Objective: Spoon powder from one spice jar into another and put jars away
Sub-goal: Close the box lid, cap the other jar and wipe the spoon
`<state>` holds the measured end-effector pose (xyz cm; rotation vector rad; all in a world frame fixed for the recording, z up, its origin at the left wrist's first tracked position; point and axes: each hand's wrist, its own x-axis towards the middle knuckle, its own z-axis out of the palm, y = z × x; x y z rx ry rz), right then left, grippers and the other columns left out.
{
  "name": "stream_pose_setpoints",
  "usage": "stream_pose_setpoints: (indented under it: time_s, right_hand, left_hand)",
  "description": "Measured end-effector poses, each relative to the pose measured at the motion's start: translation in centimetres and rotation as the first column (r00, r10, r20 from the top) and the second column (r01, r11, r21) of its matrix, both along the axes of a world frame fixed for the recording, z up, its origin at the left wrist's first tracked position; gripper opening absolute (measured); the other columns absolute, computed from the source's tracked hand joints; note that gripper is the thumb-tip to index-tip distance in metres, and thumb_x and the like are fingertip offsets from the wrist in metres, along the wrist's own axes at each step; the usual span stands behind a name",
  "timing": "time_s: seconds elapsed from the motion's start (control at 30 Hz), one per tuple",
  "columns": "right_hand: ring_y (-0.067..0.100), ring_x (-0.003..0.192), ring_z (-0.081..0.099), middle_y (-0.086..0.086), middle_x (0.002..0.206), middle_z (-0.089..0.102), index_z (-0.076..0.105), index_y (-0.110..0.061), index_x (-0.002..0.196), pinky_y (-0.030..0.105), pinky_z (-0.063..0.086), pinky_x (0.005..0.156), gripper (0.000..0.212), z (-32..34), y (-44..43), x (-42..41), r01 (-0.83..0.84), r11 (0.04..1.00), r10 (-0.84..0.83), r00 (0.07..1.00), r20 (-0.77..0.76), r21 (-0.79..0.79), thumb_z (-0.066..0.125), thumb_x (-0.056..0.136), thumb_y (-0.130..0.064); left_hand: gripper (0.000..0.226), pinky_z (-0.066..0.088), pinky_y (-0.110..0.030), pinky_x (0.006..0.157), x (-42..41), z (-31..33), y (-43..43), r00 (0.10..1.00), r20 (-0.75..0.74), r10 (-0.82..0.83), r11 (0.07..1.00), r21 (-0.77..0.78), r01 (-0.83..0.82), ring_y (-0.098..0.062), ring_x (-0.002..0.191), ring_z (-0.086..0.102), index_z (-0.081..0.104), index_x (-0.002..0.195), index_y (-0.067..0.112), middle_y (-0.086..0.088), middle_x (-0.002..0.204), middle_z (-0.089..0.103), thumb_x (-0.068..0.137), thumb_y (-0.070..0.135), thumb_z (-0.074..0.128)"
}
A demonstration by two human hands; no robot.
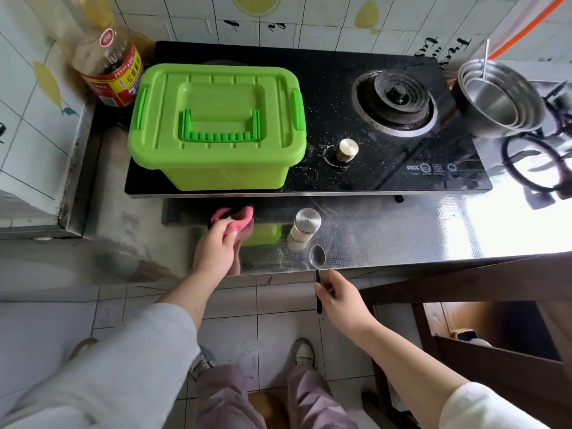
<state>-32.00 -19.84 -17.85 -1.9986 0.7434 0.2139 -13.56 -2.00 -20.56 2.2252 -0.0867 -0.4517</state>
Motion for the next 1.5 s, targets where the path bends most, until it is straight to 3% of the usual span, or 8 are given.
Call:
stream_pose_setpoints:
  time_s: [0.13,0.3,0.67,0.93,1.03,1.1,1.2,1.5]
  right_hand:
    - [0.004,0.053,0.035,-0.009,0.061,0.041,0.038,-0.021,0.070,0.015,0.034,0.056,0.029,-0.2,-1.0,-0.6,0.010,1.000,-0.010,1.000,-0.001,-0.010,0.055,0.093,-0.014]
    - [0.008,0.054,0.035,-0.008,0.059,0.041,0.037,-0.022,0.069,0.017,0.033,0.053,0.031,-0.8,-1.4,-1.4,0.026,0.999,-0.025,0.999,-0.030,0.019,0.055,0.093,-0.016]
    - [0.011,0.059,0.044,-0.008,0.060,0.049,0.045,-0.023,0.071,0.020,0.037,0.058,0.025,-1.0,-1.9,-2.5,0.043,0.998,-0.041,0.998,-0.051,0.043,0.055,0.092,-0.016]
    - [0.003,0.050,0.041,-0.007,0.058,0.047,0.043,-0.021,0.070,0.018,0.036,0.054,0.026,-0.9,-1.7,-3.4,0.054,0.998,-0.052,0.996,-0.066,0.039,0.055,0.092,-0.015]
    - [0.006,0.053,0.039,-0.007,0.059,0.047,0.044,-0.023,0.070,0.019,0.035,0.055,0.026,-0.9,-1.6,-3.1,0.043,0.999,-0.040,0.996,-0.077,0.027,0.055,0.093,-0.017]
    - [0.005,0.052,0.039,-0.006,0.059,0.049,0.044,-0.022,0.071,0.018,0.035,0.054,0.025,-0.9,-1.3,-2.8,0.036,0.999,-0.034,0.997,-0.076,0.025,0.054,0.092,-0.017]
    - [0.003,0.051,0.039,-0.008,0.059,0.048,0.043,-0.021,0.070,0.016,0.035,0.054,0.026,-0.8,-0.7,-2.2,0.027,1.000,-0.026,0.998,-0.055,0.013,0.055,0.092,-0.017]
    - [0.012,0.064,0.056,0.002,0.077,0.067,0.054,-0.011,0.085,0.027,0.047,0.062,0.014,0.4,2.8,3.0,-0.073,0.994,0.074,0.997,-0.016,0.077,0.055,0.094,-0.022]
  left_hand:
    - [0.023,0.037,-0.035,0.103,-0.4,-1.4,-1.0,0.967,0.069,-0.244,0.964,0.129,0.234,-0.026,0.134,0.041,0.064,0.115,0.022,0.003,0.147,0.046,0.099,0.018,0.047]
    - [0.017,0.003,-0.038,0.118,-1.9,-2.4,-1.9,0.893,0.142,-0.428,0.900,0.157,0.406,-0.024,0.148,0.018,0.067,0.097,0.016,-0.003,0.151,0.040,0.095,0.009,0.051]
    - [0.014,-0.001,-0.033,0.119,-6.8,-2.7,-3.9,0.784,0.193,-0.590,0.808,0.158,0.568,-0.019,0.147,0.021,0.068,0.097,0.019,0.004,0.151,0.038,0.095,0.013,0.055]
    - [0.019,0.015,-0.037,0.121,-11.6,-2.0,-2.1,0.737,0.168,-0.654,0.753,0.052,0.656,-0.007,0.136,0.028,0.066,0.107,0.017,0.005,0.139,0.053,0.097,0.013,0.050]
    - [0.026,0.035,-0.036,0.113,-13.4,-2.5,-1.0,0.827,0.021,-0.562,0.827,0.029,0.562,-0.012,0.132,0.044,0.062,0.115,0.024,0.006,0.132,0.060,0.097,0.010,0.049]
    - [0.020,0.051,-0.034,0.085,-13.6,-2.7,-0.3,0.901,-0.018,-0.433,0.901,0.029,0.434,-0.018,0.107,0.063,0.060,0.112,0.031,0.008,0.117,0.067,0.098,0.021,0.050]
    - [0.021,0.045,-0.028,0.069,-12.3,-2.1,0.0,0.946,0.096,-0.309,0.951,0.046,0.306,-0.020,0.093,0.064,0.061,0.116,0.026,0.005,0.110,0.068,0.097,0.025,0.052]
    - [0.037,0.039,-0.026,0.085,-2.9,1.7,6.2,0.904,0.364,0.224,0.973,-0.031,-0.229,-0.027,0.113,0.055,0.056,0.130,0.014,-0.007,0.128,0.061,0.096,0.005,0.043]
